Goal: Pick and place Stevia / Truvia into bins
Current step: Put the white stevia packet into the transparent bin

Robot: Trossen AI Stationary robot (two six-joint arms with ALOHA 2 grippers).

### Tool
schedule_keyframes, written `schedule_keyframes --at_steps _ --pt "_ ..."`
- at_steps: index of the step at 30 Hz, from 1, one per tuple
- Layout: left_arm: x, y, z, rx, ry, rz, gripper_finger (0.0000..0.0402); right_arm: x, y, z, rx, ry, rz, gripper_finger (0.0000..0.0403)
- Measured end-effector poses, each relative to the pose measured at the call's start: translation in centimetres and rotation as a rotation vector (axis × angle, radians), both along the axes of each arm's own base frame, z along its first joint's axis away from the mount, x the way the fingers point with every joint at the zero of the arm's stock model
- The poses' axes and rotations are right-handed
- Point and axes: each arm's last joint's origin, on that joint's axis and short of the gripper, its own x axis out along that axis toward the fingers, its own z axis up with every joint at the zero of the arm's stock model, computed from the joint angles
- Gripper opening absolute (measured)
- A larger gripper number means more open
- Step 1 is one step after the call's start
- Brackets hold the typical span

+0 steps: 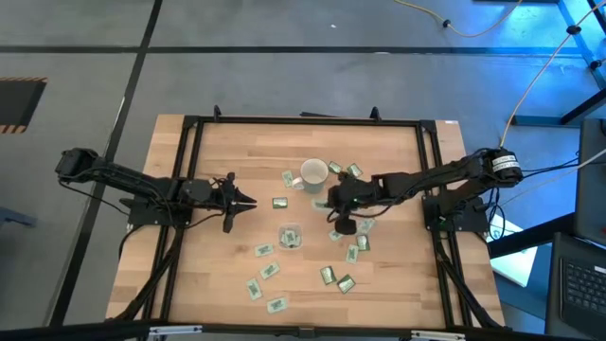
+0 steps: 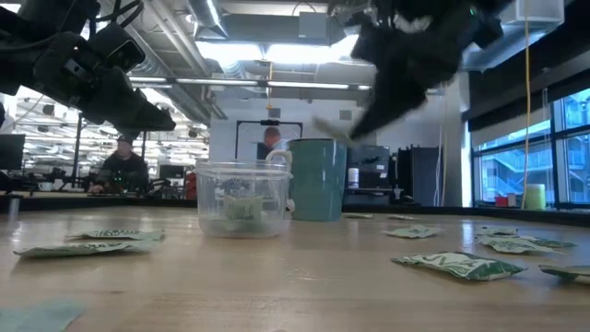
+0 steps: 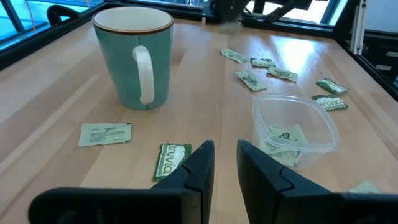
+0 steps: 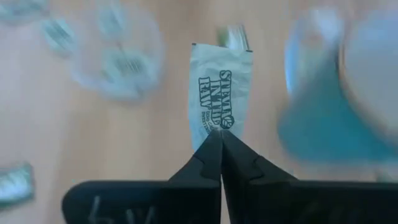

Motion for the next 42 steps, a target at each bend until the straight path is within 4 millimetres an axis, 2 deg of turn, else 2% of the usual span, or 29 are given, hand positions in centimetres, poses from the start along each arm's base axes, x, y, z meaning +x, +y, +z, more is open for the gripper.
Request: schedule_keyframes --at_steps 3,10,14,20,26,31,36,39,42 --pt "0.0 0.0 0.0 0.0 0.0 0.0 0.0063 1.4 0.8 1.9 -0.024 -0.117 0.07 0.0001" --pt "0.0 0.0 0.0 0.0 0.0 -0.001 0.0063 5.4 2.4 3.0 -0.071 -0.126 0.235 0.0" --pt "0.0 0.0 0.0 0.0 0.0 -0.001 0.0063 7.8 3.4 1.6 -0.081 -0.011 0.297 0.0" --pt "0.0 0.0 0.0 0.0 0.0 -0.001 0.0063 10.1 4.6 -1.9 -0.084 0.143 0.327 0.0" --pt "0.0 0.0 0.0 -0.001 0.004 -0.003 0.0063 10.9 5.2 -3.9 -0.083 0.186 0.337 0.0" --pt "0.0 0.0 -0.1 0.0 0.01 -0.003 0.0063 10.9 5.1 -3.9 -0.085 0.187 0.335 0.0003" --pt "0.0 0.0 -0.1 0.0 0.009 -0.003 0.0063 10.9 5.1 -3.9 -0.099 0.186 0.352 0.0033" --pt "0.0 0.0 -0.1 0.001 0.008 -0.001 0.0063 10.6 5.1 -3.3 -0.099 0.19 0.351 0.006" --pt "0.0 0.0 -0.1 0.0 0.008 -0.002 0.0063 9.8 4.9 -1.6 -0.083 0.198 0.333 0.0085"
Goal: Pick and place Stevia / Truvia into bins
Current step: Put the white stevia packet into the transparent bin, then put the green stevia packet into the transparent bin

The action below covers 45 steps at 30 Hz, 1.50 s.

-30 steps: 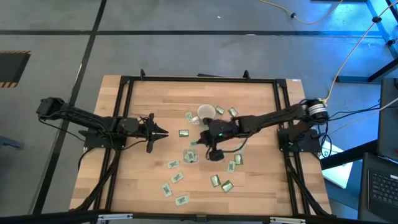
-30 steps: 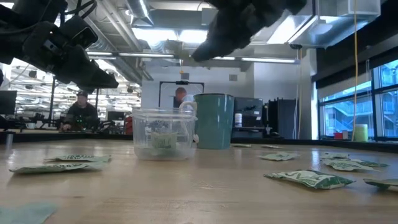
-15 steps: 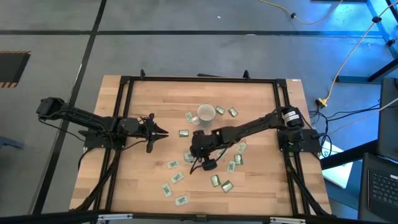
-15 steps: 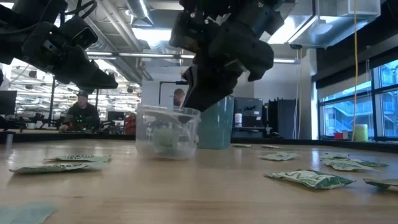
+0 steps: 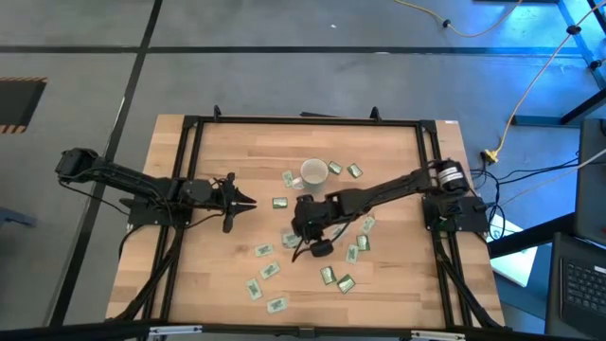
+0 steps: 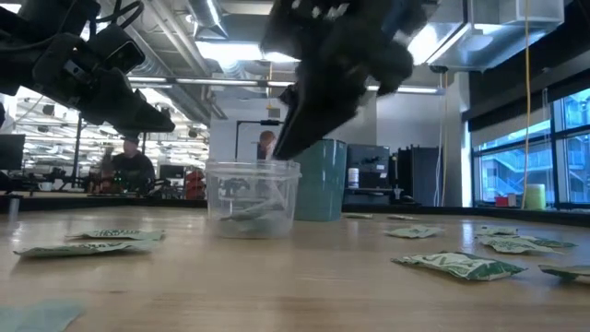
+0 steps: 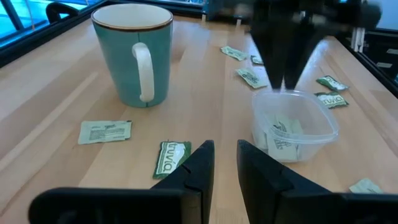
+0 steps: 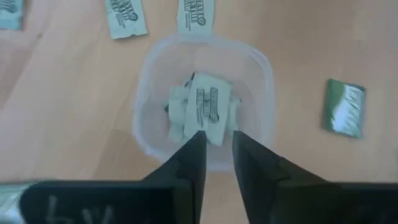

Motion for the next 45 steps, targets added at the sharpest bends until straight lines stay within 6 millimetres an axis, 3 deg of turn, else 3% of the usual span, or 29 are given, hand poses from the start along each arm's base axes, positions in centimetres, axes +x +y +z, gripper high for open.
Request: schedule_keyframes --at_steps 4,9,16,21,26,33,45 --pt "0.0 0.0 0.0 0.0 -0.001 -0.001 0.0063 -2.2 -0.4 2.6 0.007 -0.004 -0.01 0.0101" --pt "0.0 0.0 0.0 0.017 -0.002 -0.005 0.0064 -6.5 -1.2 4.2 0.053 -0.07 -0.108 0.0104" --pt "0.4 0.1 0.7 0.085 -0.022 0.026 0.0082 -13.3 -2.5 3.9 0.18 -0.24 -0.236 0.0104" --pt "2.1 0.5 2.1 0.137 0.022 0.031 0.0101 -16.1 -3.2 2.8 0.204 -0.37 -0.29 0.0104" --pt "4.6 0.8 2.2 0.173 0.139 0.027 0.0116 -17.5 -3.7 1.6 0.189 -0.442 -0.359 0.0104" --pt "7.5 2.0 -0.5 0.164 0.33 0.03 0.0106 -17.9 -3.8 0.9 0.184 -0.434 -0.362 0.0104" --pt "9.6 3.0 -4.2 0.151 0.508 0.007 0.0087 -17.9 -3.8 0.9 0.181 -0.433 -0.36 0.0104"
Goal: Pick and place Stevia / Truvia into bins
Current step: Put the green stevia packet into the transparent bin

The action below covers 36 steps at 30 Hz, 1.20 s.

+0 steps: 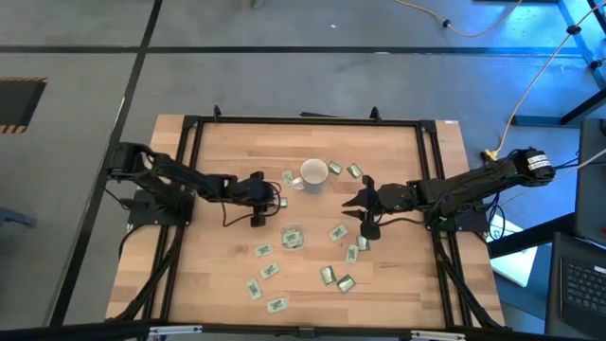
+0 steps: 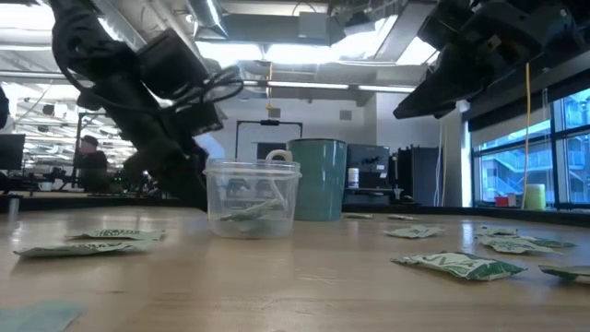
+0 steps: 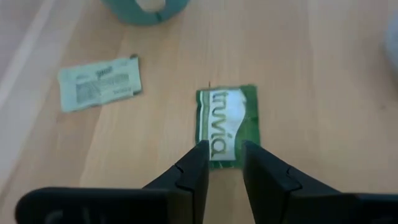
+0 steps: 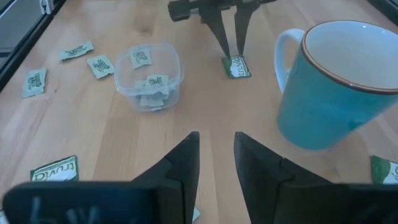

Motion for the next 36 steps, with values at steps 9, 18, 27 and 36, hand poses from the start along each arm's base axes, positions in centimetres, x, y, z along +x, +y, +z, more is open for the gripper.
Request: schedule_keyframes --at_steps 9,18,27,36 --pt "0.6 0.0 -1.0 -0.018 0.026 -0.011 0.0055 0.0 0.0 0.0 -0.001 0.002 0.0 0.0104" --pt "0.2 -0.1 -0.4 -0.046 0.021 -0.015 0.0006 0.0 0.0 0.0 -0.001 0.003 0.0 0.0104" --pt "-1.0 -0.3 5.0 -0.082 -0.195 -0.012 0.0004 0.0 0.0 -0.1 -0.002 0.009 0.001 0.0104" --pt "-0.5 -2.9 9.0 -0.219 -0.489 -0.269 0.0004 0.0 0.0 -0.1 -0.003 0.01 0.002 0.0104"
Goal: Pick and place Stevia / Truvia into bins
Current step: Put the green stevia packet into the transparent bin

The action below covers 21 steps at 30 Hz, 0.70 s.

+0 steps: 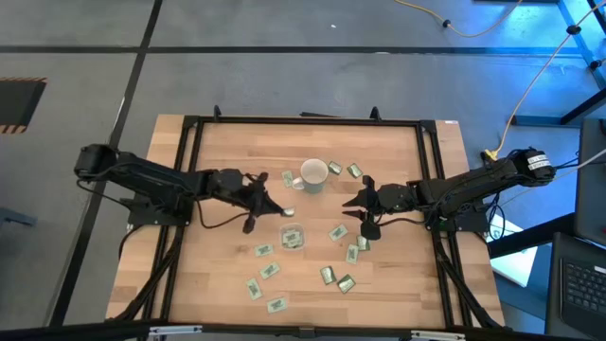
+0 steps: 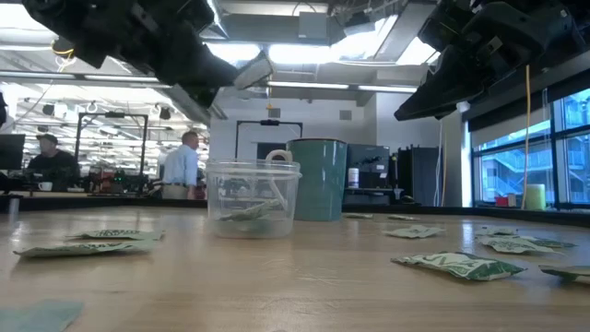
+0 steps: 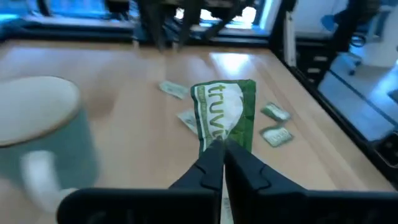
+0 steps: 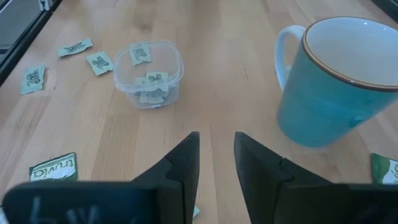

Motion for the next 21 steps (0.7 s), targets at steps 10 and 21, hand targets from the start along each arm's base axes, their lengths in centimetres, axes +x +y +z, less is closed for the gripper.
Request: schedule_keyframes --at_steps 10,21 --pt "3.8 -3.7 -1.8 0.026 0.245 -0.108 0.0004 0.0 0.0 0.0 0.001 0.001 0.0 0.0104" --pt "5.6 -4.7 -4.2 0.06 0.428 -0.089 0.0006 0.0 0.0 -0.1 0.001 0.007 0.0 0.0104"
